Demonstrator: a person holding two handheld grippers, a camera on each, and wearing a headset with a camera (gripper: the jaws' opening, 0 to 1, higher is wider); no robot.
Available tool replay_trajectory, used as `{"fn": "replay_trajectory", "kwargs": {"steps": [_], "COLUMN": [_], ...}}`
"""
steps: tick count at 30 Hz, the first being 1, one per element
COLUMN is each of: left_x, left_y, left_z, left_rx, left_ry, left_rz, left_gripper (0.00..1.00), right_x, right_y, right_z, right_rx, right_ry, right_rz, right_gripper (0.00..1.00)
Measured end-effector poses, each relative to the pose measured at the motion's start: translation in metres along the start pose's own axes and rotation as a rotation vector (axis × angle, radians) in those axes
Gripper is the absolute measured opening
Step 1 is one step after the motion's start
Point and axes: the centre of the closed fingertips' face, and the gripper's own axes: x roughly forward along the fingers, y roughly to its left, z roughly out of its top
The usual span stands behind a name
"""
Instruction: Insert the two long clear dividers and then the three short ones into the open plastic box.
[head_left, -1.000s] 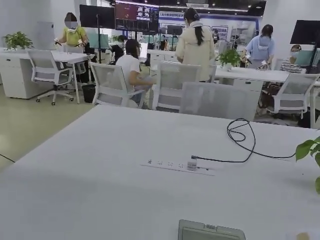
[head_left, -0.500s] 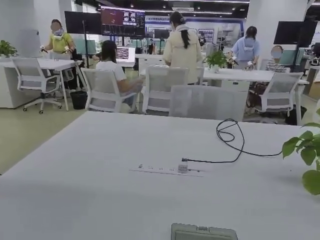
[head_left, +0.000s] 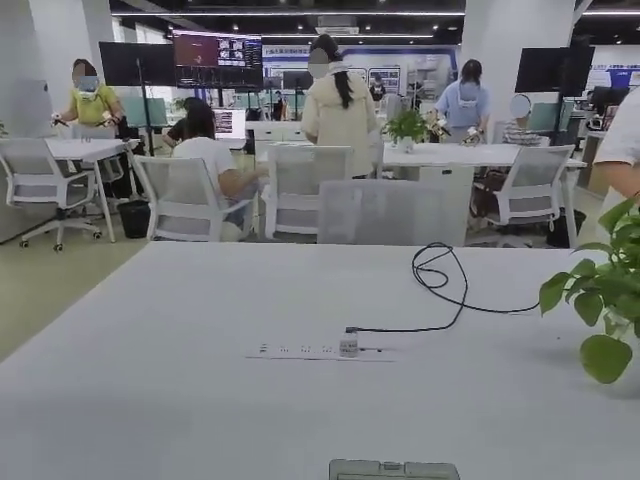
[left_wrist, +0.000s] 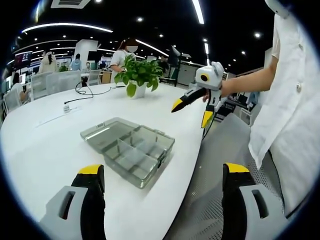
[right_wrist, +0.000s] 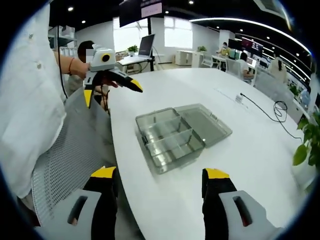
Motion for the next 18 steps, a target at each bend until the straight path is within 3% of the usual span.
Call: {"fn": "replay_trajectory", "kwargs": {"steps": [5, 18], "left_x": [0.001, 0.001], "left_y": [-0.001, 0.001], "left_z": [-0.002, -0.006], "left_rx": [-0.002, -0.012], "left_ry": [0.009, 0.021], "left_rz": [-0.002, 0.002], "left_gripper": [1.00, 1.00], "right_x": [-0.003, -0.005], "right_y": [0.004, 0.009], "right_z": [-0.007, -0.017], "right_rx": [0.023, 0.050], "right_ry": [-0.016, -0.024], "right_rz": [-0.005, -0.019], "right_gripper": [0.79, 0.85]}}
